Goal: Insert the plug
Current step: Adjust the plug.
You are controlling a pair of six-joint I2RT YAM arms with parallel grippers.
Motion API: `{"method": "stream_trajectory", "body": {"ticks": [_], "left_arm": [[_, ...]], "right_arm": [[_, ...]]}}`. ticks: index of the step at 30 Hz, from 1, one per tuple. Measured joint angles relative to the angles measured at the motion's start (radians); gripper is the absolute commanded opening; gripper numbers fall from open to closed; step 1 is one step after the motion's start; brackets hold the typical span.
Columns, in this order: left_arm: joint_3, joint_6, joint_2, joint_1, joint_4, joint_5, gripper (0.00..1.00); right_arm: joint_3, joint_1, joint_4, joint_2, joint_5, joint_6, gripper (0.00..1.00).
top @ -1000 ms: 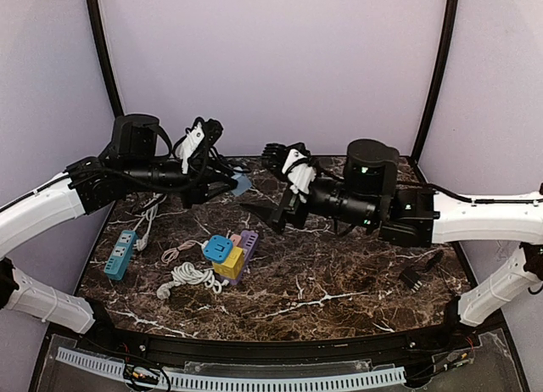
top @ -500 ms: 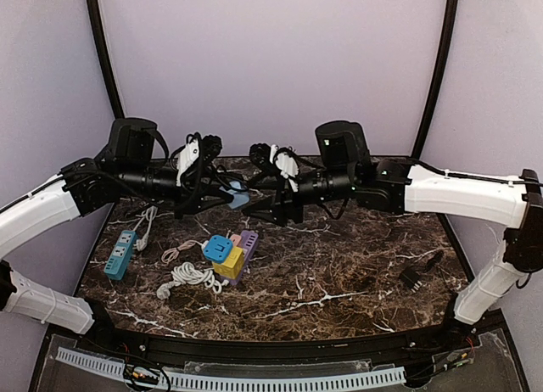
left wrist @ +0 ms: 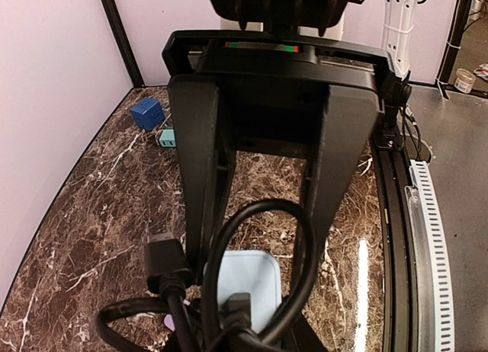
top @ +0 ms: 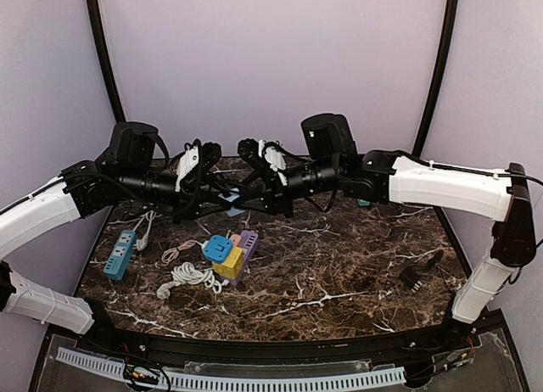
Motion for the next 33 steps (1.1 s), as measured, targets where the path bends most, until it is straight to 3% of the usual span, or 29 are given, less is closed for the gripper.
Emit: {"method": "stream_trajectory", "body": {"ticks": [2, 12, 14, 15, 17, 19, 25, 28, 31, 33], "left_arm": [[-0.006, -0.002, -0.005, 0.001, -0.012, 0.011, 0.01], [-0.008, -0.011, -0.007, 0.001, -0.019, 0.024, 0.02], [-0.008, -0.011, -0.007, 0.0, -0.018, 0.024, 0.28], [-0.008, -0.011, -0.007, 0.0, -0.018, 0.024, 0.52], [-0.01, -0.01, -0.007, -0.002, -0.011, 0.022, 0.76], [-0.011, -0.013, -0.008, -0.004, 0.01, 0.01, 0.83], [-0.047, -0.034, -0.035, -0.004, 0.074, -0.042, 0.87], [-0.087, -0.066, -0.058, -0.004, 0.106, -0.057, 0.8], [-0.116, -0.119, -0.075, -0.004, 0.156, -0.021, 0.7], [-0.119, -0.177, -0.074, -0.004, 0.211, 0.028, 0.69]], "right_arm": [[0.002, -0.007, -0.014, 0.002, -0.022, -0.018, 0.01], [0.002, -0.008, -0.025, 0.001, -0.035, -0.043, 0.0], [-0.003, -0.008, -0.023, -0.002, -0.034, -0.041, 0.0], [-0.008, -0.008, -0.019, -0.006, -0.03, -0.038, 0.0], [-0.017, -0.008, -0.011, -0.013, -0.019, -0.027, 0.0], [-0.035, -0.006, 0.004, -0.023, 0.009, 0.002, 0.0], [-0.138, -0.011, 0.102, -0.072, 0.074, 0.102, 0.0], [-0.224, -0.011, 0.208, -0.135, 0.1, 0.177, 0.0], [-0.352, -0.007, 0.404, -0.228, 0.14, 0.275, 0.0], [-0.43, 0.005, 0.56, -0.273, 0.187, 0.316, 0.0]]}}
